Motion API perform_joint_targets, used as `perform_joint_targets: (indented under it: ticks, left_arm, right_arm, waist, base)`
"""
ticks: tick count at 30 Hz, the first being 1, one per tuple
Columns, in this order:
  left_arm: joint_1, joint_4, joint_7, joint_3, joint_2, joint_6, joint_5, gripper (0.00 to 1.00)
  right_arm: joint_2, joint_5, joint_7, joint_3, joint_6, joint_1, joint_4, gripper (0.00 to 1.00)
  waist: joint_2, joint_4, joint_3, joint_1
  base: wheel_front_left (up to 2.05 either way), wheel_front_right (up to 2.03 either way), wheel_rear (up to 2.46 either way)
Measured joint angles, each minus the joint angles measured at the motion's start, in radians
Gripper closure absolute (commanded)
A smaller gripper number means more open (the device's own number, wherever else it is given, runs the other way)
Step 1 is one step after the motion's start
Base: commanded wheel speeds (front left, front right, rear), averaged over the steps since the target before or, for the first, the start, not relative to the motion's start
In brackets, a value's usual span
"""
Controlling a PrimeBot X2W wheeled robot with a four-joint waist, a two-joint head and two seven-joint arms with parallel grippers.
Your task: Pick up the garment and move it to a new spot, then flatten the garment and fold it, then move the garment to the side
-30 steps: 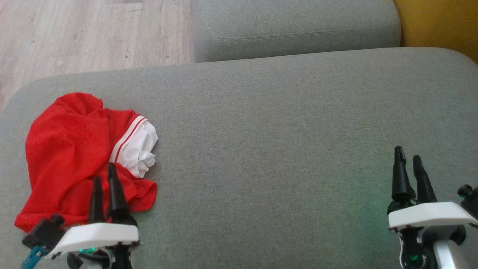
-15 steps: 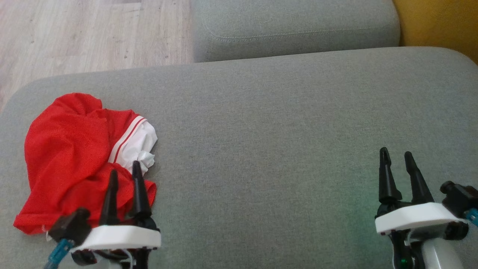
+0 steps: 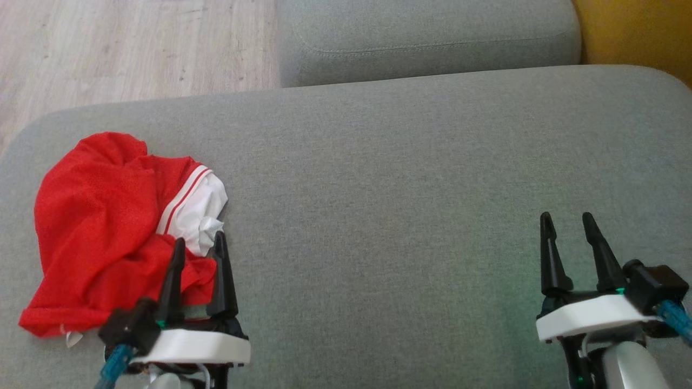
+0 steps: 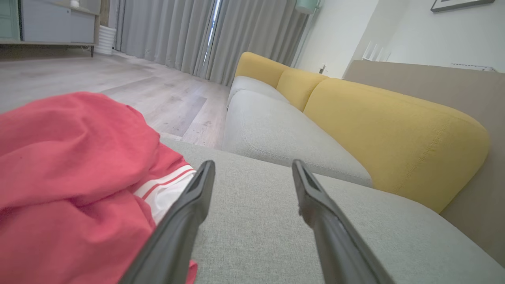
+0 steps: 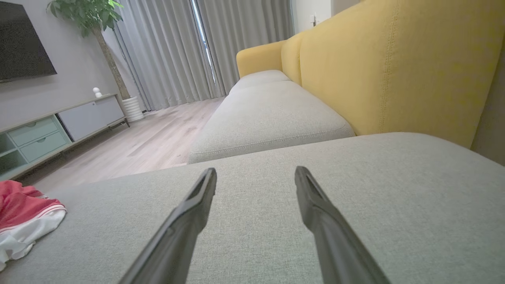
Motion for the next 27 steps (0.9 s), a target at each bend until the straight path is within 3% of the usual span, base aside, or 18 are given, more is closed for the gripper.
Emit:
perform_joint_targets:
  ticks: [20, 24, 27]
  left_arm:
    - [-0.001, -0.018, -0.054, -0.073, 0.009, 0.044, 0.299, 0.00]
    - [-0.003, -0.029, -0.065, -0.076, 0.009, 0.043, 0.291, 0.00]
    - [-0.003, -0.036, -0.074, -0.057, 0.008, 0.042, 0.261, 0.00]
  right_arm:
    - [0.000, -0.263, -0.053, 0.016, 0.000, -0.019, -0.018, 0.00]
    - [0.000, -0.270, -0.062, 0.020, 0.000, -0.019, -0.016, 0.00]
    - [-0.001, -0.206, -0.073, 0.021, 0.000, -0.019, -0.006, 0.00]
  waist:
    - [0.0000, -0.002, 0.006, 0.0000]
    - [0.0000, 0.000, 0.009, 0.0000]
    - [0.0000, 0.001, 0.009, 0.0000]
  base:
    - [0.00, 0.00, 0.00]
    - [0.00, 0.00, 0.00]
    - [0.00, 0.00, 0.00]
